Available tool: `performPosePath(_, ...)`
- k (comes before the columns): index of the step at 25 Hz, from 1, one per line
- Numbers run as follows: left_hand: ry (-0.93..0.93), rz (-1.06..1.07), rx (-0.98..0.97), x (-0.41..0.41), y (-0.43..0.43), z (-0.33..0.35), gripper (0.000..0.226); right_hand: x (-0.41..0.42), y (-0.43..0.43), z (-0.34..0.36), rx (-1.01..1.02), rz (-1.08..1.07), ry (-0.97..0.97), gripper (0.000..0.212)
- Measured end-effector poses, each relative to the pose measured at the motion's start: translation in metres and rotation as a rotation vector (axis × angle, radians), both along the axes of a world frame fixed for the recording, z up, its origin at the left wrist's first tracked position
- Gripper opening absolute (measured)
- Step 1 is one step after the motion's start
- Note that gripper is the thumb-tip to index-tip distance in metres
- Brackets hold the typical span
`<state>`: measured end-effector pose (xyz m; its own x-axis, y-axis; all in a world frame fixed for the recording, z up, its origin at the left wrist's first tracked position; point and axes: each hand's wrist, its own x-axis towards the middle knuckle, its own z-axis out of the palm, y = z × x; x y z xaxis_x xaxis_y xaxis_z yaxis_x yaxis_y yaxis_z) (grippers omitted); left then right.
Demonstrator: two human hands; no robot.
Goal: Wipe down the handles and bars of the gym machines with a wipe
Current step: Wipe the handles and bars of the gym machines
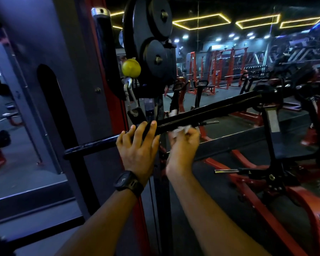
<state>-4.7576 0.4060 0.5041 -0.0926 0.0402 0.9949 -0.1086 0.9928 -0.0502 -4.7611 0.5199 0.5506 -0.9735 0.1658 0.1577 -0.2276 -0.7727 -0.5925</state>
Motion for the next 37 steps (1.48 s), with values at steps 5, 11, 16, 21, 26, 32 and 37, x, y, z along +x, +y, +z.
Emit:
performPosePath(5, -0.016, 0.021, -0.014, 0.001, -0.001, -0.001, 0.033, 0.002, -0.007, -0.003, -0.061, 0.057, -0.025, 0.014)
performPosePath(11, -0.017, 0.007, -0.043, 0.000, -0.005, 0.000, 0.033, 0.002, -0.018, -0.010, -0.052, 0.114, 0.022, 0.019)
performPosePath(16, -0.025, 0.006, -0.047, 0.000, -0.009, 0.000, 0.033, 0.008, -0.026, -0.026, 0.205, 0.051, 0.072, 0.016)
performPosePath(21, -0.124, -0.159, -0.052, 0.005, -0.025, -0.010, 0.034, 0.020, -0.021, -0.051, 0.728, -0.123, 0.254, 0.006)
performPosePath(26, -0.269, -0.379, 0.035, 0.039, -0.040, -0.011, 0.053, 0.036, -0.021, -0.047, 0.810, -0.383, 0.299, 0.011)
performPosePath(32, -0.367, -0.395, 0.112, 0.096, -0.047, -0.008, 0.044, 0.086, -0.029, -0.046, 0.970, -0.428, 0.354, 0.016)
performPosePath(37, -0.419, -0.310, 0.165, 0.137, -0.060, 0.006, 0.042, 0.123, -0.036, -0.037, 0.980, -0.396, 0.463, 0.021)
